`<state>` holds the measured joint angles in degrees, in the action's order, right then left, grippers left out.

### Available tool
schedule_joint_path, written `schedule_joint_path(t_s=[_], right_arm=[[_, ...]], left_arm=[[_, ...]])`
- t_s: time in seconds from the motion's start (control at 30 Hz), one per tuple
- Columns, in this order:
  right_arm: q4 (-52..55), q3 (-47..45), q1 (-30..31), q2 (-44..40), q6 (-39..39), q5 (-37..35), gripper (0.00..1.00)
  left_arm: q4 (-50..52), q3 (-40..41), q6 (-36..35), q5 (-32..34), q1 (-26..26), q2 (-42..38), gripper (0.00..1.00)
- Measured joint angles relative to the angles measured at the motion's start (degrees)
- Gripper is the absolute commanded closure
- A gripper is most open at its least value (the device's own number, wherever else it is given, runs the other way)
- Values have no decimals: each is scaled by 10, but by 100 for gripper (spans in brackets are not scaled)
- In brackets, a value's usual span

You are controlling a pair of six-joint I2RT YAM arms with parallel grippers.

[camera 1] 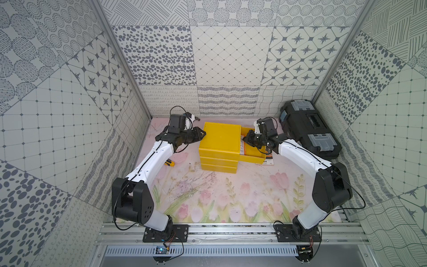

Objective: Take the seed bags out of the drawer
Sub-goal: Pick up the seed packet from the drawer.

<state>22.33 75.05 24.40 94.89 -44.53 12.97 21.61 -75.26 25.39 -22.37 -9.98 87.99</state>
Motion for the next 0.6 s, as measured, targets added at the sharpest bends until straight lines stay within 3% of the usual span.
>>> schedule_joint_path(t_s=[0.6], right_arm=[[42, 45, -1, -12, 50, -10, 100]], left_arm=[[-1, 0, 0, -2, 0, 1, 73]])
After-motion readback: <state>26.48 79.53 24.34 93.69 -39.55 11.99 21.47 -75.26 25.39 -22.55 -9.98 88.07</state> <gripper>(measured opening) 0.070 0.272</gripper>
